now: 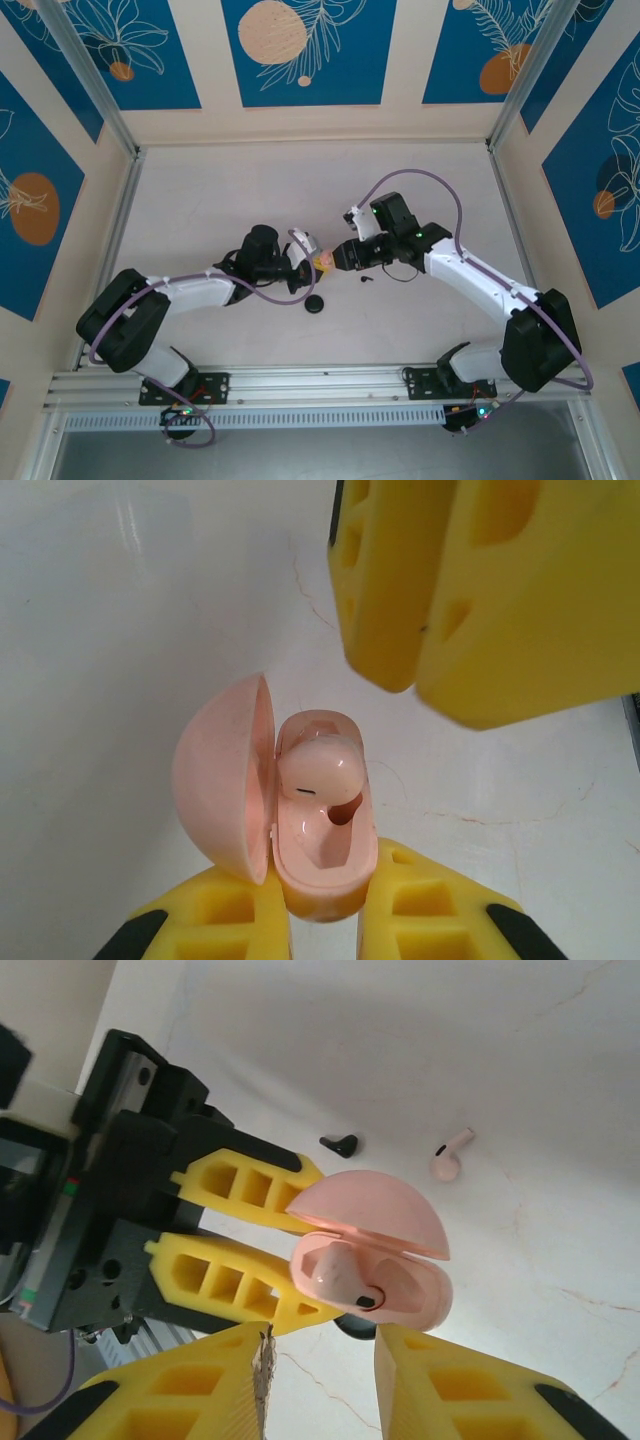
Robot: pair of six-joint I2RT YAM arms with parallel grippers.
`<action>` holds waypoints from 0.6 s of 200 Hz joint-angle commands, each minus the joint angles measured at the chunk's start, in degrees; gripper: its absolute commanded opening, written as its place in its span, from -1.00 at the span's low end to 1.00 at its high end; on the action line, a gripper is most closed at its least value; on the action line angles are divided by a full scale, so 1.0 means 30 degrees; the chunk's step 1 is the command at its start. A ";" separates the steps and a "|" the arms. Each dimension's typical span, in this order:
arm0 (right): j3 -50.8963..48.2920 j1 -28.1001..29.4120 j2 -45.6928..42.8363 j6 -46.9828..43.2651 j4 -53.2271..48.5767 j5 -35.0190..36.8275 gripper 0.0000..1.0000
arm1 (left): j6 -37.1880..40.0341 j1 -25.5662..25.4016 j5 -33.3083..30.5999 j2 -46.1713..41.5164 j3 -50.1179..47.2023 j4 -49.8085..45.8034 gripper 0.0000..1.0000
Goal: Insert wireless bluetooth earbuds into charging case
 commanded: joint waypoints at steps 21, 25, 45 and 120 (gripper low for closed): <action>0.0768 0.0257 0.0703 -0.0456 0.0118 0.0096 -0.37 | 0.0609 -0.0204 -0.0036 -0.0614 -0.0174 -0.0138 -0.81; 0.0795 0.0279 0.0720 -0.0473 0.0163 0.0056 -0.37 | 0.0599 -0.0205 -0.0050 -0.0627 -0.0187 -0.0155 -0.82; 0.0797 0.0286 0.0798 -0.0466 0.0274 0.0077 -0.37 | 0.0624 -0.0205 -0.0036 -0.0685 -0.0183 -0.0244 -0.82; 0.0782 0.0316 0.1096 -0.0359 0.0521 0.0282 -0.39 | 0.0587 -0.0307 0.0011 -0.0821 -0.0035 -0.0418 -0.82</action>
